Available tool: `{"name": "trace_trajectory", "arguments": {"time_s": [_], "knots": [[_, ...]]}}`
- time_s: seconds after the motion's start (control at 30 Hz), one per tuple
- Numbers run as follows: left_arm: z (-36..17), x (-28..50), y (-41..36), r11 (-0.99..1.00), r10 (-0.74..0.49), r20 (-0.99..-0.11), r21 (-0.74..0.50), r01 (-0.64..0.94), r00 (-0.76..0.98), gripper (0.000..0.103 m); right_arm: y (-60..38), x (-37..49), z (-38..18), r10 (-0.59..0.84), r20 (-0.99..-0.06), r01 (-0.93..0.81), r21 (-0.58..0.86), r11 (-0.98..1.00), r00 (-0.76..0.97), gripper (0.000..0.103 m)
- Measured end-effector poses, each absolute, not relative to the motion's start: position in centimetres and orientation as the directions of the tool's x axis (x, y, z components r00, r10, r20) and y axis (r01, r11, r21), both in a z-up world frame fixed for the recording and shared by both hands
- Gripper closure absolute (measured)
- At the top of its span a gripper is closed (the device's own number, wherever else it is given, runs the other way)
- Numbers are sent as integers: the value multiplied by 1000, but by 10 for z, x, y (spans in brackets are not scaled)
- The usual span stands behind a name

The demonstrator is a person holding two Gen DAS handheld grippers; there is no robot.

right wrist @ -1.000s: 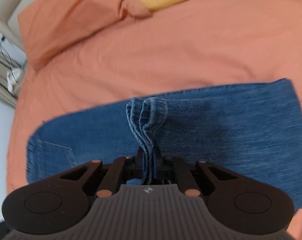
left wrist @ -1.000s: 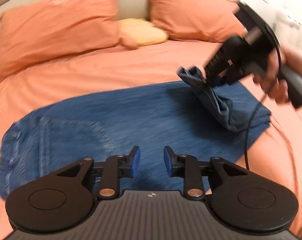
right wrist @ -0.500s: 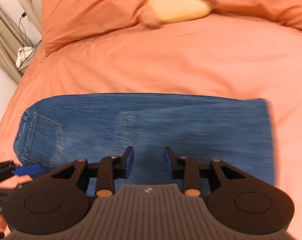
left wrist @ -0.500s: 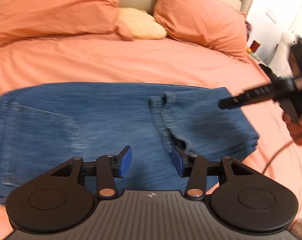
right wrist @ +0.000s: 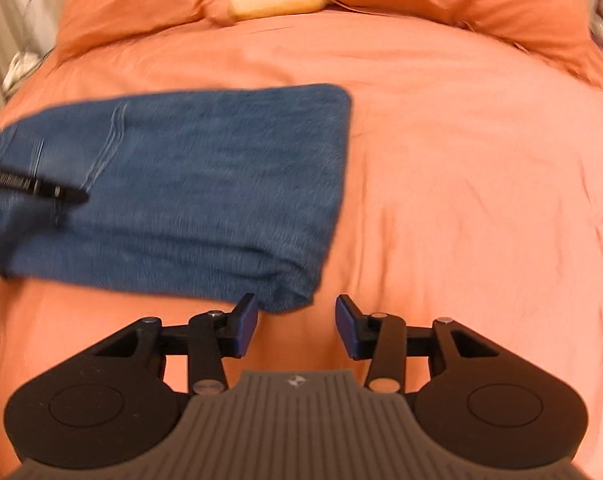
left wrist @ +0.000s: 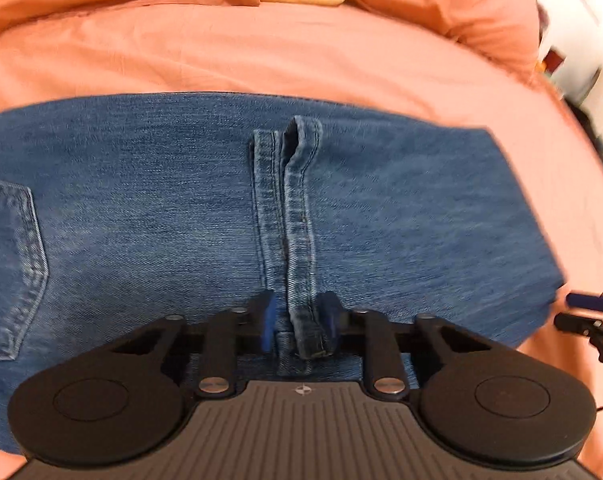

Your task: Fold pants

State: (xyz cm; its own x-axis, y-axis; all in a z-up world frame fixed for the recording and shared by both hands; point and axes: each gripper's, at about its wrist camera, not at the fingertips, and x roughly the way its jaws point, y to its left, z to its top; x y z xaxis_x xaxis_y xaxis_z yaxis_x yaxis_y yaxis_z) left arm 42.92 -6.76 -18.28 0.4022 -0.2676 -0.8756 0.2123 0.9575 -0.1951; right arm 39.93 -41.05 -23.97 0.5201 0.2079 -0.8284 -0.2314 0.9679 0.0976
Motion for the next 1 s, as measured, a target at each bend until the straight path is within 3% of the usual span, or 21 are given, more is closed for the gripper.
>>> {"name": "trace_trajectory", "arguments": {"time_s": [0.03,0.1,0.17,0.37,0.47,0.57,0.63,0.77,1.0], "knots": [[-183,429,-70,961,-248,-882,-171,218,401,95,-407,400,-243,196,-820,-245,70,967,538,63],[-185,431,-77,971,-173,-901,-89,221,399,103,-402,403,-253,190,-796,-269,36,962,575,67],[-195,432,-81,974,-52,-922,39,225,384,103,-399,408,-259,165,-788,-276,-6,961,593,86],[-198,422,-90,954,-15,-912,110,280,410,103,-414,410,-268,187,-820,-282,32,959,542,103],[-197,419,-91,952,-12,-907,118,282,421,103,-419,399,-274,113,-844,-267,-37,963,524,103],[-191,411,-83,948,-57,-891,93,303,451,102,-438,394,-262,168,-834,-214,61,975,526,103],[-185,406,-68,958,-103,-883,35,284,459,96,-440,392,-247,176,-814,-209,69,975,554,103],[-171,398,-38,970,-146,-868,-32,240,475,94,-424,402,-226,202,-755,-254,49,966,624,103],[-138,379,9,984,-132,-833,-45,173,537,90,-403,431,-253,187,-791,-230,59,971,583,101]]}}
